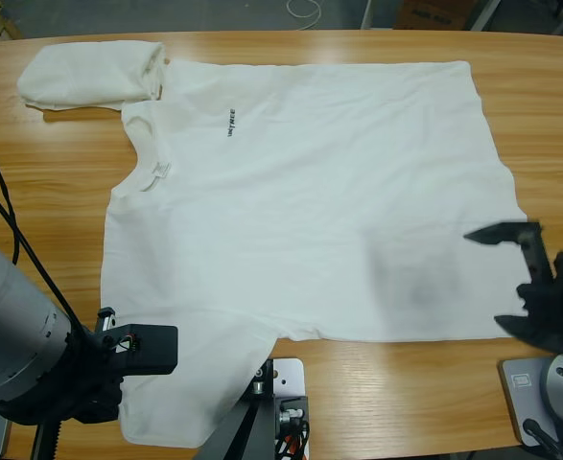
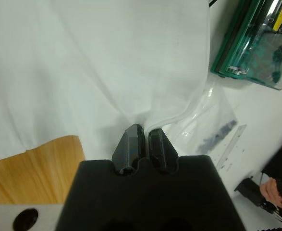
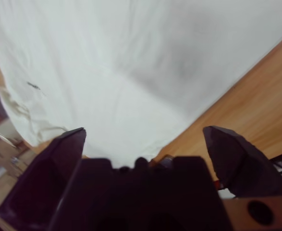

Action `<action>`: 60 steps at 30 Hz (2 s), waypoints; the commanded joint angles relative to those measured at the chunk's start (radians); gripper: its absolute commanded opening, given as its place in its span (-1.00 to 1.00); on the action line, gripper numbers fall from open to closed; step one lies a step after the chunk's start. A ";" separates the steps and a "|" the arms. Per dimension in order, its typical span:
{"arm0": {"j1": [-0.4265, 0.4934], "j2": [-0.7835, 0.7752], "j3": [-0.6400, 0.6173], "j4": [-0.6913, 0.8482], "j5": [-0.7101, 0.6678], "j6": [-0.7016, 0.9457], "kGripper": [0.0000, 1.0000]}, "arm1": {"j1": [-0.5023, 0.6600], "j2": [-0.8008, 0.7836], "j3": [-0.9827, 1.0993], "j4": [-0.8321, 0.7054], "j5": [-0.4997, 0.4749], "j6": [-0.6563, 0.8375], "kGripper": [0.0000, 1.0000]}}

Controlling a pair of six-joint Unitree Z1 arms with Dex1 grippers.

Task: Fold clothes

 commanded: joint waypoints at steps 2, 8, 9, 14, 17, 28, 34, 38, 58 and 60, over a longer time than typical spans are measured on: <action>0.014 -0.011 0.026 -0.003 0.012 0.019 -1.00 | 0.183 0.056 0.190 -0.048 -0.088 0.307 1.00; 0.014 0.005 0.025 -0.003 0.012 0.019 -1.00 | 0.259 0.097 0.260 -0.099 -0.077 0.426 1.00; 0.014 0.007 0.025 -0.003 0.013 0.019 -1.00 | 0.281 0.112 0.264 -0.101 -0.071 0.458 1.00; 0.016 0.018 0.022 -0.003 0.014 0.024 -1.00 | 0.347 0.213 0.283 -0.130 -0.017 0.588 1.00; 0.017 0.018 0.022 -0.003 0.014 0.025 -1.00 | 0.347 0.251 0.291 -0.148 -0.026 0.625 1.00; 0.033 0.023 0.022 -0.004 0.014 0.028 -1.00 | 0.347 0.398 0.349 -0.297 -0.065 0.738 0.93; 0.033 0.028 0.022 -0.004 0.015 0.028 -1.00 | 0.347 0.401 0.369 -0.318 -0.095 0.740 0.86; 0.033 0.026 0.022 -0.004 0.015 0.028 -1.00 | 0.347 0.430 0.409 -0.397 -0.117 0.692 0.86; 0.034 0.021 0.022 -0.004 0.015 0.028 -1.00 | 0.151 0.467 0.525 -0.643 -0.049 0.374 0.71; 0.034 0.021 0.022 -0.004 0.016 0.028 -1.00 | 0.132 0.476 0.525 -0.646 -0.054 0.352 0.55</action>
